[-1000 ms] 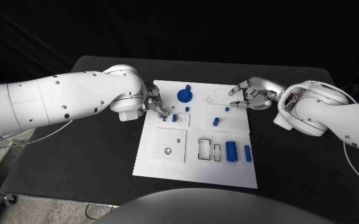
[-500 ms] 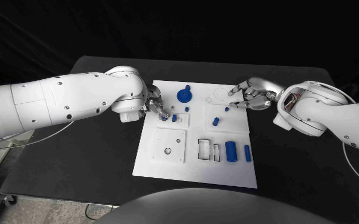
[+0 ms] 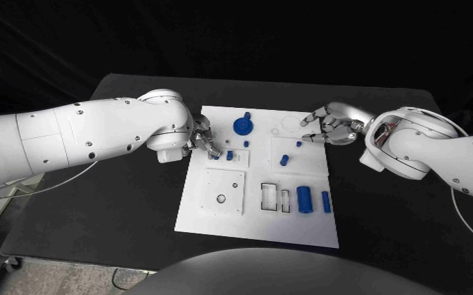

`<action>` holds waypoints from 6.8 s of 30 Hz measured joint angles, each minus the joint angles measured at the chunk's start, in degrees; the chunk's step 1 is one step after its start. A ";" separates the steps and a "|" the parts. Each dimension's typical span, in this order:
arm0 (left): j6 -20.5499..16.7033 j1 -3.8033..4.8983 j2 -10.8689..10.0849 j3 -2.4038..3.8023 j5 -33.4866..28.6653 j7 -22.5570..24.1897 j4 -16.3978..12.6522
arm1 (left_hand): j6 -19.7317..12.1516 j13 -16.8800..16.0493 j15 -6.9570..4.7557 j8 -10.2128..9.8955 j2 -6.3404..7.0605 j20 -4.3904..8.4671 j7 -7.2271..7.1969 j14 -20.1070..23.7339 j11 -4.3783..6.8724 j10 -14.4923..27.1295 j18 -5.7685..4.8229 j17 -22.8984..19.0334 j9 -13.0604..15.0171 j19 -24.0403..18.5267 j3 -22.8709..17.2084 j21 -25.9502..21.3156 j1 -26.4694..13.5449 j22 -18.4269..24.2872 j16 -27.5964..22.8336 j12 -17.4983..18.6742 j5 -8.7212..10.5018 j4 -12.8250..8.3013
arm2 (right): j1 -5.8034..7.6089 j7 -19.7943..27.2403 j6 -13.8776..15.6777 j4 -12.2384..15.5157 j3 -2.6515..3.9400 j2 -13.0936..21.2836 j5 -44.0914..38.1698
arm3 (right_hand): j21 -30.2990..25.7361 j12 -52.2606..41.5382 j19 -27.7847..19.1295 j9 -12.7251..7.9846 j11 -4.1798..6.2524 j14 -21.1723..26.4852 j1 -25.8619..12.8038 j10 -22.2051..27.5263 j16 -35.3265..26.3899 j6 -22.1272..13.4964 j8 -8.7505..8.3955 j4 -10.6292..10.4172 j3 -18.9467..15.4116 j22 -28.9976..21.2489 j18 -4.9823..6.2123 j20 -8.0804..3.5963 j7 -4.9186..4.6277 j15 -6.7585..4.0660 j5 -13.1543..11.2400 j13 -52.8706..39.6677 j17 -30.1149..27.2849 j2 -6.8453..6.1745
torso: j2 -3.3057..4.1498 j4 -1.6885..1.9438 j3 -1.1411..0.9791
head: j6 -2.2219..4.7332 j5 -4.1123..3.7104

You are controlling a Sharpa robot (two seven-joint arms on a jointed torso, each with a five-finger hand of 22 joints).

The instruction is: Assemble the parts on the task board

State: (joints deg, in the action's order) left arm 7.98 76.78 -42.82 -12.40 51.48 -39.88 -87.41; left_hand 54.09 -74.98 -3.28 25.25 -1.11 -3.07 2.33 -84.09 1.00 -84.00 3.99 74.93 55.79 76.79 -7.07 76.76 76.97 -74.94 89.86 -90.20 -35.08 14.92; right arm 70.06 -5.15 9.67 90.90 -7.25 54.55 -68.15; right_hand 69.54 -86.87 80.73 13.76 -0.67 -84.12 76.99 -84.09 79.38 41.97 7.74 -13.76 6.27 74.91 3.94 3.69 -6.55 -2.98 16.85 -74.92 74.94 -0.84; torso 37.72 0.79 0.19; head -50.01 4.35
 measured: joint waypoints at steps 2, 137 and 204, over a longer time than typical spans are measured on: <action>0.00 0.00 -0.01 0.00 0.14 0.00 0.01 | 0.00 0.00 0.00 0.00 0.00 0.00 0.00 0.00 0.00 0.00 0.00 0.00 0.00 0.00 0.00 0.00 0.01 0.00 0.00 0.00 0.05 0.00 | -0.01 0.00 0.00 -0.01 0.00 -0.02 0.00 | 0.00 0.00 0.00 0.00 0.00 0.00 0.00 0.00 0.00 0.00 0.00 0.00 0.00 0.00 0.00 0.00 0.00 0.00 0.00 0.00 0.00 0.00 | 0.00 -0.01 0.00 | 0.00 0.03; -19.77 -5.84 7.03 0.00 47.58 40.37 8.66 | -2.90 38.70 1.01 -18.82 3.91 -1.95 -0.40 6.35 -2.69 41.09 -0.01 -8.22 -26.39 3.59 1.71 0.57 9.24 0.02 -13.88 53.92 22.22 0.46 | -0.39 2.93 2.95 0.34 0.00 0.80 0.54 | -4.91 11.89 -1.64 -1.27 -0.52 0.21 0.37 6.67 -4.78 2.74 0.44 0.07 1.99 0.02 0.89 -0.01 -0.33 0.21 1.57 -0.14 -0.03 0.36 | 0.07 -0.07 -0.03 | 0.00 -0.42; -24.98 -4.93 1.26 0.45 47.03 42.44 7.26 | 6.46 57.64 0.22 -13.32 6.95 -0.72 0.95 7.78 -1.62 21.26 -0.87 -19.80 -24.68 5.43 -10.14 1.79 10.56 0.00 -18.65 72.02 19.13 -3.33 | -0.67 2.77 3.00 0.04 0.00 0.89 0.91 | -7.08 14.43 -2.46 -1.60 -0.52 0.20 0.37 8.30 -6.65 3.11 0.44 -0.09 2.47 0.03 1.77 0.00 -0.36 0.21 1.57 -0.08 -0.03 0.37 | -0.03 0.09 -0.07 | 0.00 -0.89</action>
State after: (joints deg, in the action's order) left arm -17.00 71.86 -41.57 -11.94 98.51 2.57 -80.15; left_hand 60.55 -17.34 -3.06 11.93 5.84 -3.78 3.27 -76.31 -0.63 -62.74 3.12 55.12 31.11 82.23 -17.21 78.55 87.53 -74.94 71.22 -18.18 -15.95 11.60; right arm 69.40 -2.39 12.68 90.94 -7.25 55.44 -67.24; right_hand 62.45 -72.44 78.27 12.16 -1.19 -83.92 77.36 -75.79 72.72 45.08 8.18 -13.84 8.74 74.94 5.71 3.69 -6.92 -2.77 18.42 -74.99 74.91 -0.47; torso 37.69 0.88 0.12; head -50.01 3.46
